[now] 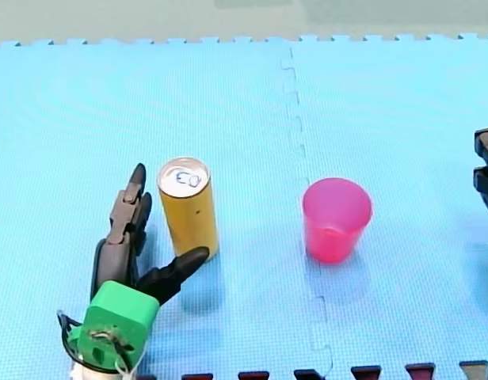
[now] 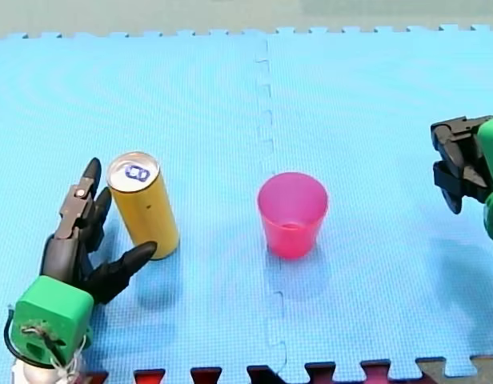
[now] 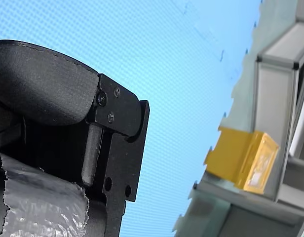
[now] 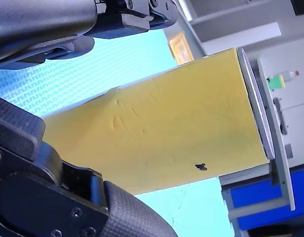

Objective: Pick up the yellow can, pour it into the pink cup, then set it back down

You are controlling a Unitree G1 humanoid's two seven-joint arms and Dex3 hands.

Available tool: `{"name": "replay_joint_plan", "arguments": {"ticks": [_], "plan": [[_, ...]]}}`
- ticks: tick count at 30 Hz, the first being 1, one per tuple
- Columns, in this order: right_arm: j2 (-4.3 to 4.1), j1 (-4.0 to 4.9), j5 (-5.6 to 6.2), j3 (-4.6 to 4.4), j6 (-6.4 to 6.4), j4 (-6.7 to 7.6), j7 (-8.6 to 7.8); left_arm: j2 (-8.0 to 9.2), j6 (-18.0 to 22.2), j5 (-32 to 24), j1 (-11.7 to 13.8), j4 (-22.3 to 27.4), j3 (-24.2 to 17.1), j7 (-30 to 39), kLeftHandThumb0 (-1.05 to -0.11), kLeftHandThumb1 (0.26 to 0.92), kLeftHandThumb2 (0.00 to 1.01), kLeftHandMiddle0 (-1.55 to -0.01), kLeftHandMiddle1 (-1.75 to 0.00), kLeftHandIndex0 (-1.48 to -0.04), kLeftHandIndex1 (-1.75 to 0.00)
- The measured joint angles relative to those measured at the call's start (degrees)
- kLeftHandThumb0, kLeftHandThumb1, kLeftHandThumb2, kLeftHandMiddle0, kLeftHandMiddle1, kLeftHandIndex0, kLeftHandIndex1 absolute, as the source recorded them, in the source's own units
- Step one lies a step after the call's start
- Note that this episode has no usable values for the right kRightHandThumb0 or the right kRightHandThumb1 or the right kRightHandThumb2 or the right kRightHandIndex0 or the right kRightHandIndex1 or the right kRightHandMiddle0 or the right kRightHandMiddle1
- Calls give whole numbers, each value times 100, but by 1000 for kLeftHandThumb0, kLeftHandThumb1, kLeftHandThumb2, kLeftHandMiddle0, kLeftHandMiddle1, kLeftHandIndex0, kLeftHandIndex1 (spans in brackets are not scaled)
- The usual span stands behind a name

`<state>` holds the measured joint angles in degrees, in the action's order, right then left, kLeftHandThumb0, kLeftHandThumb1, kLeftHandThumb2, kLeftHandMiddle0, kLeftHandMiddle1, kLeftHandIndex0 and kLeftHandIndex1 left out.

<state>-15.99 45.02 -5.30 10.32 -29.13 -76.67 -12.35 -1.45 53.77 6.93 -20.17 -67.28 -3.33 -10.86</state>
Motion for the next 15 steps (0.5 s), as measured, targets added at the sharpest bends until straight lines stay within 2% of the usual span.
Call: {"name": "replay_joint_plan", "arguments": {"ticks": [4,10,11,13,15], "plan": [[1,0,-17,-6,-23,0,128,-17,14,-49,-11,-6,-15,57,-1048,838,12,-255,-3,-136,-2],[12,2,-41,-34,-49,0,120,-35,33,-55,-19,-7,-25,83,-1048,845,9,-255,-2,-137,-2],[35,1,-68,-62,-66,1,144,-36,35,-55,-19,-7,-28,84,-1047,846,8,-256,-2,-137,-1],[136,-8,-133,-139,-124,13,220,-42,43,-55,-20,-7,-31,87,-1045,849,7,-255,-2,-136,-1],[277,-14,-106,-150,-203,45,252,-47,52,-55,-20,-7,-33,100,-1042,850,6,-254,-1,-135,0]]}}
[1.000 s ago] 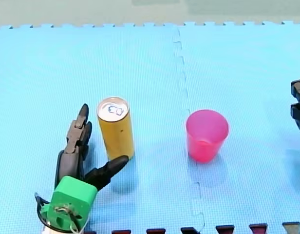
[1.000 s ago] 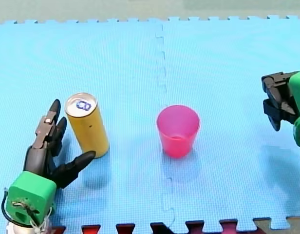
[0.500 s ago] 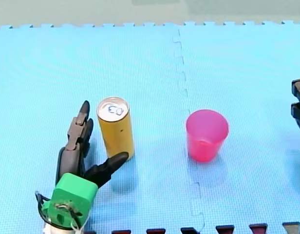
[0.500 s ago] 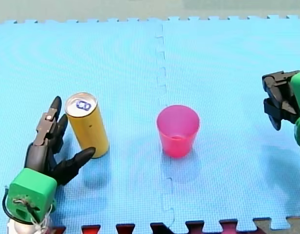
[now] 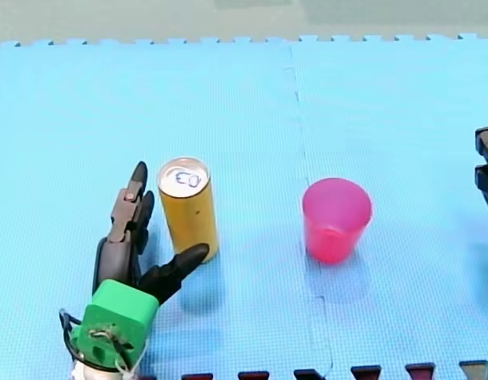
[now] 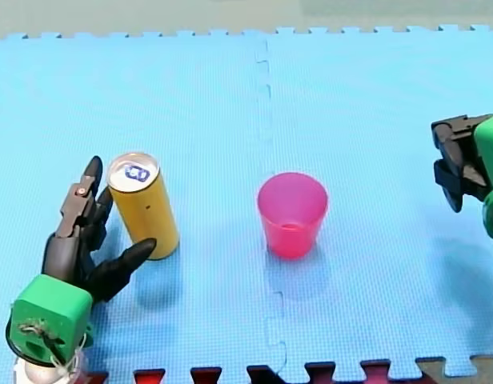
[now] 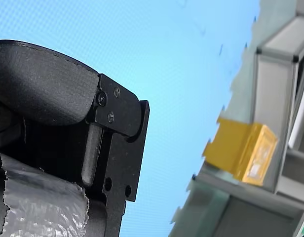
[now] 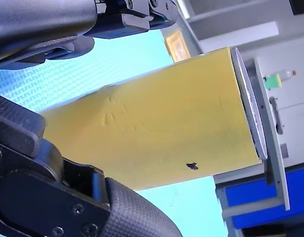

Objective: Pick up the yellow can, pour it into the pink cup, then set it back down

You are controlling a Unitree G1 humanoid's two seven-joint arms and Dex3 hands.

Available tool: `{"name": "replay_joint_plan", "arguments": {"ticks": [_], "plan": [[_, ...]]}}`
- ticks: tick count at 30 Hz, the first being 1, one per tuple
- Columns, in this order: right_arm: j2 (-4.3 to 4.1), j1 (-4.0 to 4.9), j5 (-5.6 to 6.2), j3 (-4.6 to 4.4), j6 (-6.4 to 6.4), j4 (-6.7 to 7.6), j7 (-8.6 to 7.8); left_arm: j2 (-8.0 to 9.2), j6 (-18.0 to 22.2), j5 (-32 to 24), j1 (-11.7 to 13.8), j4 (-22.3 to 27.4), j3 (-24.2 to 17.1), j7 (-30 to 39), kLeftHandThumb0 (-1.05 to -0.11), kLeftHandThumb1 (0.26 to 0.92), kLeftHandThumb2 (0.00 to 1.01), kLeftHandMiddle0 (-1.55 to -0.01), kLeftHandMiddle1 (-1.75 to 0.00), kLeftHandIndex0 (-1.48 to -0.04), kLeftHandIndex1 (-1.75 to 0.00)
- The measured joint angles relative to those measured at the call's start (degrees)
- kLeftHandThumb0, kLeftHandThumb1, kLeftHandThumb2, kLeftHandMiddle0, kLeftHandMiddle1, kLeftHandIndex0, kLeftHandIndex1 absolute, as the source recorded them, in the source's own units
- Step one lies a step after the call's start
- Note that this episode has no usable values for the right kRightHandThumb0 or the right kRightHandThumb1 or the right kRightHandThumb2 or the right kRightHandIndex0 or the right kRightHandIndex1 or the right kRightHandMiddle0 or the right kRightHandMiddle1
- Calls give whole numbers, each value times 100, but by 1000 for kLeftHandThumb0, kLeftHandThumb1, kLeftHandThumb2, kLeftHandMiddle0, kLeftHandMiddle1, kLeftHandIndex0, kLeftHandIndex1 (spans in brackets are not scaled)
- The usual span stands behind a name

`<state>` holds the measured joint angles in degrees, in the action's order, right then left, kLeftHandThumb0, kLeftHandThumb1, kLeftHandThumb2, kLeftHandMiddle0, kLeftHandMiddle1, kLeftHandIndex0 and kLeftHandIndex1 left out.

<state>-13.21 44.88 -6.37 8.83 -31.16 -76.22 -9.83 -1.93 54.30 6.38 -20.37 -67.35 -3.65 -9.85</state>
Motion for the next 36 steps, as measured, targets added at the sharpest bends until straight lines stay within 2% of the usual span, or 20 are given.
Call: {"name": "replay_joint_plan", "arguments": {"ticks": [2,3,7,13,17,21,25,29,32,36], "plan": [[97,2,107,44,-73,38,-13,1,12,-3,0,0,-6,17,-1039,851,5,-253,-1,-134,0],[119,5,144,63,-104,51,-28,5,14,-6,1,0,-10,23,-1038,852,4,-253,0,-133,0],[149,11,249,115,-209,79,-82,18,32,-12,0,-4,-15,41,-1035,854,3,-250,0,-130,0],[209,21,312,140,-229,65,-148,54,33,13,-3,-16,-5,23,-1034,859,3,-245,0,-127,0],[263,20,337,156,-304,57,-203,67,33,15,-5,-24,5,20,-1034,863,3,-242,0,-126,0],[309,20,328,149,-317,48,-199,68,33,25,-9,-31,18,7,-1035,869,4,-240,0,-125,0],[395,20,330,143,-320,45,-167,67,33,39,-19,-42,32,-16,-1037,873,3,-239,0,-124,0],[452,20,428,216,-324,46,-271,66,34,56,-27,-59,45,-46,-1037,874,2,-238,0,-125,0],[467,20,512,274,-331,49,-352,64,40,63,-28,-73,49,-55,-1037,874,2,-238,0,-125,0],[473,21,555,312,-341,52,-396,65,59,71,-28,-80,59,-65,-1036,875,1,-236,0,-126,0]]}}
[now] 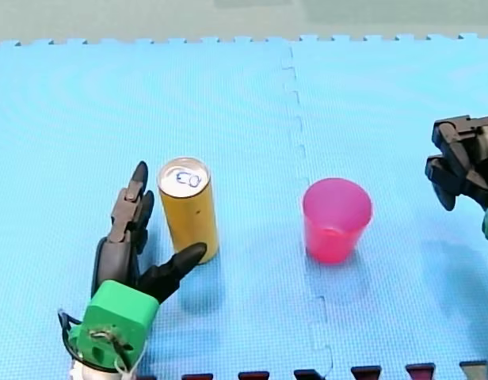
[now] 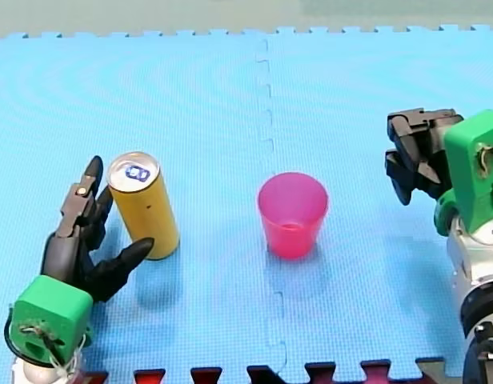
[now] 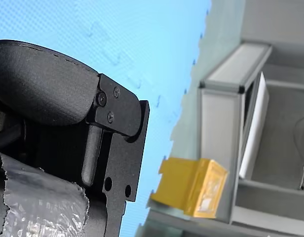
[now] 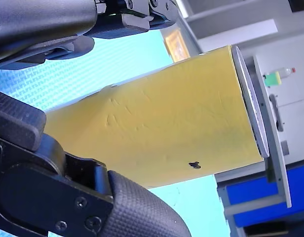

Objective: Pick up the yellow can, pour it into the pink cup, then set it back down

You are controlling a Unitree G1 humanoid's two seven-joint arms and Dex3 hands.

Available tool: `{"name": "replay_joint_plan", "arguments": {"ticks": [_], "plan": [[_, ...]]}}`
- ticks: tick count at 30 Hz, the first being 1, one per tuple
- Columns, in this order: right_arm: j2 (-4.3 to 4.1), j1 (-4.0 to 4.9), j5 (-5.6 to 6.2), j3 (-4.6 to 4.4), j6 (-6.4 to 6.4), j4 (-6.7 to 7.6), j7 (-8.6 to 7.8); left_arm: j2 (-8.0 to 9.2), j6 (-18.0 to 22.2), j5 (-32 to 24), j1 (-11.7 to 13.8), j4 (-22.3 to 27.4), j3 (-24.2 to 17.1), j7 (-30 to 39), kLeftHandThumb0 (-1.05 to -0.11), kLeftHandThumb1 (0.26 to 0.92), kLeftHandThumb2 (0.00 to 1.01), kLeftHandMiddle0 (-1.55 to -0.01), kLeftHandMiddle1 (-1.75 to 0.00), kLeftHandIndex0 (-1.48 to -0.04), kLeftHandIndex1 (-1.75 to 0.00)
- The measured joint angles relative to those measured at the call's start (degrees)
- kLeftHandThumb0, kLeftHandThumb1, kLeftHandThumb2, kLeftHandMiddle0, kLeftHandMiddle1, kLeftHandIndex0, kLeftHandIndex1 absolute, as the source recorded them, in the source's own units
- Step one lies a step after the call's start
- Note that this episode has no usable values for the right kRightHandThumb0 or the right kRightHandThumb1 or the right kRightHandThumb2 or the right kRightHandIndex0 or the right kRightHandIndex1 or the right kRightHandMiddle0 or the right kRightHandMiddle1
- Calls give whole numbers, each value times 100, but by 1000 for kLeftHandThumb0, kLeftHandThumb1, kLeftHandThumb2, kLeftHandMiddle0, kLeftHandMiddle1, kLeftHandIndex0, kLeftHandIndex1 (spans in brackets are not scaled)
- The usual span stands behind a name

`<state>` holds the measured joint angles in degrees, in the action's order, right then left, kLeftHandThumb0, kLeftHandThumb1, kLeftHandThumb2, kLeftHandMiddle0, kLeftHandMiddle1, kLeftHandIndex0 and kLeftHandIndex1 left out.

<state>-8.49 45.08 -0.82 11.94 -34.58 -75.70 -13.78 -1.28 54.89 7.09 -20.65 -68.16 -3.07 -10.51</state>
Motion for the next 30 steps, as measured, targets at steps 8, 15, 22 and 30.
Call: {"name": "replay_joint_plan", "arguments": {"ticks": [8,15,22,30], "plan": [[-84,19,0,11,-1,-3,-59,11,35,107,2,-10,43,-102,-1033,883,3,-235,0,-128,-1],[-127,17,-240,-138,-12,-8,192,-1,59,124,2,-18,56,-140,-1048,897,5,-235,0,-129,-1],[-167,8,-554,-372,-38,-7,805,-1,67,127,1,-31,63,-154,-1048,904,5,-238,-2,-130,-1],[-94,-59,-252,-154,-301,2,680,12,85,135,-7,-64,77,-186,-1048,910,6,-242,-3,-133,-2]]}}
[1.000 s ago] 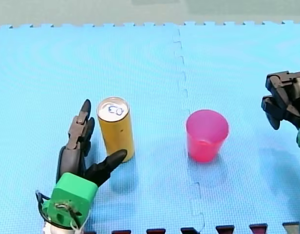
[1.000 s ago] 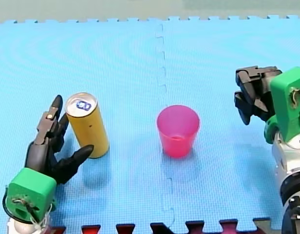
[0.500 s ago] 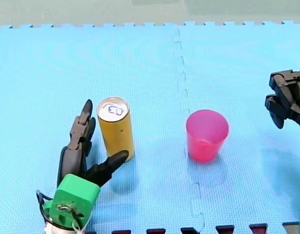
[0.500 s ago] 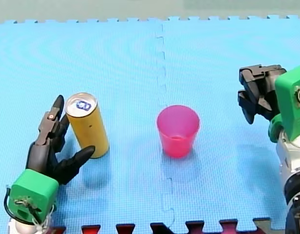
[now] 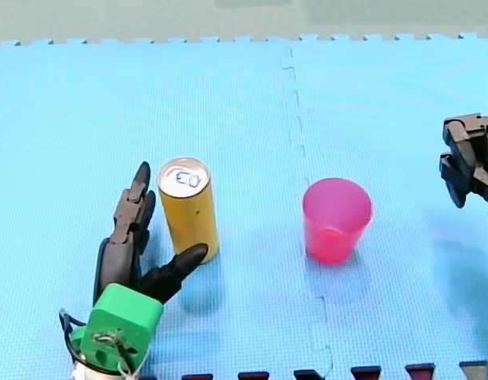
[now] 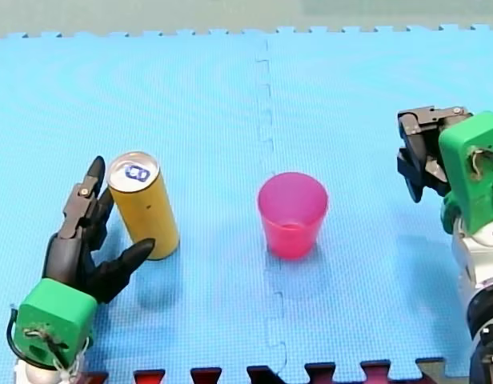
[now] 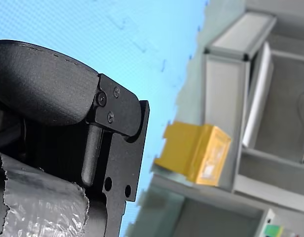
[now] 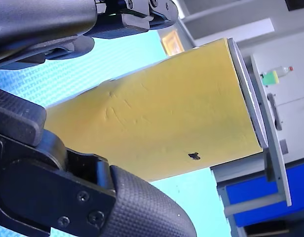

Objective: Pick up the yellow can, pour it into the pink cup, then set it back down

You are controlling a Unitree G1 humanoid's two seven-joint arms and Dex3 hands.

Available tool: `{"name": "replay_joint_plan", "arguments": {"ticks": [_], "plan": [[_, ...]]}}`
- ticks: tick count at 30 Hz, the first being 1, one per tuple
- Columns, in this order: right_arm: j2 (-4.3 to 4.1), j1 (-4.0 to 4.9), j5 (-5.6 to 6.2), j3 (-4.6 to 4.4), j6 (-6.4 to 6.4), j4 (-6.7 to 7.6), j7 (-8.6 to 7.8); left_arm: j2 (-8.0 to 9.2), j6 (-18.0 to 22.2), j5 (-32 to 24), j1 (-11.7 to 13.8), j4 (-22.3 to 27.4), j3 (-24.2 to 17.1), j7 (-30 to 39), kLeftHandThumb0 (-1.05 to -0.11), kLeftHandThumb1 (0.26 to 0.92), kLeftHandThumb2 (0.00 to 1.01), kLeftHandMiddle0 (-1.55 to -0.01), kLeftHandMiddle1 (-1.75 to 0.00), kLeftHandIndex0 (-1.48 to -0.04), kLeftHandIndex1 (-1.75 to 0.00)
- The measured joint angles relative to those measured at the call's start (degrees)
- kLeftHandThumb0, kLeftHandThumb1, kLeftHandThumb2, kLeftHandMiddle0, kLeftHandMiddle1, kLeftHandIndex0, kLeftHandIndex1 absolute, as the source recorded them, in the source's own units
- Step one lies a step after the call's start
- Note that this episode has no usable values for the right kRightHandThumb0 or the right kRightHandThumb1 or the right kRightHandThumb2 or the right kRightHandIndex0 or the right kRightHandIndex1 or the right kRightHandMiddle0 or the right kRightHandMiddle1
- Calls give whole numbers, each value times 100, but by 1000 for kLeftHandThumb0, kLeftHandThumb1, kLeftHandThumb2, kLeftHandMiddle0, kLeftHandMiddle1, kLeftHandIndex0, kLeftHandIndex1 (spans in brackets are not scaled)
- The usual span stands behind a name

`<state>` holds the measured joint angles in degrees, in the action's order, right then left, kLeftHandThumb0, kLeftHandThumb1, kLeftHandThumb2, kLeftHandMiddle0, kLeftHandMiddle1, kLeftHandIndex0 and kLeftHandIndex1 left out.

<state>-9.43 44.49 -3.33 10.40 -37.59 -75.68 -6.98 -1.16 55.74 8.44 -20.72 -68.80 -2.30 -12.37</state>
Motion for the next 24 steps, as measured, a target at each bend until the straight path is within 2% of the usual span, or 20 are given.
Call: {"name": "replay_joint_plan", "arguments": {"ticks": [3,5,6,8,9,11,13,15,24], "plan": [[-23,32,-142,-110,84,-6,15,-1,1,27,-9,-11,10,-23,-1048,914,7,-245,-5,-135,-3],[-33,64,-155,-136,230,-10,-62,-2,2,37,-18,-16,16,-52,-1048,916,7,-247,-5,-135,-3],[-42,77,-131,-130,339,-13,-156,-3,3,47,-23,-19,20,-74,-1048,917,8,-248,-6,-136,-3],[-46,85,17,-44,425,-12,-428,-8,3,53,-33,-23,23,-103,-1048,918,7,-249,-6,-136,-3],[-47,88,133,32,437,-6,-630,-11,3,57,-40,-25,26,-115,-1048,919,7,-248,-5,-137,-3],[-46,90,281,132,426,7,-838,-13,3,57,-52,-31,30,-127,-1048,920,7,-248,-5,-137,-3],[-45,90,296,156,388,11,-850,-13,4,57,-56,-36,32,-133,-1048,920,7,-249,-5,-138,-3],[-45,89,264,144,331,13,-794,-13,4,57,-60,-41,34,-137,-1048,920,7,-250,-6,-139,-3],[-71,88,35,-10,203,12,-555,-14,3,20,-89,-46,29,-82,-1048,920,10,-248,-3,-138,-2]]}}
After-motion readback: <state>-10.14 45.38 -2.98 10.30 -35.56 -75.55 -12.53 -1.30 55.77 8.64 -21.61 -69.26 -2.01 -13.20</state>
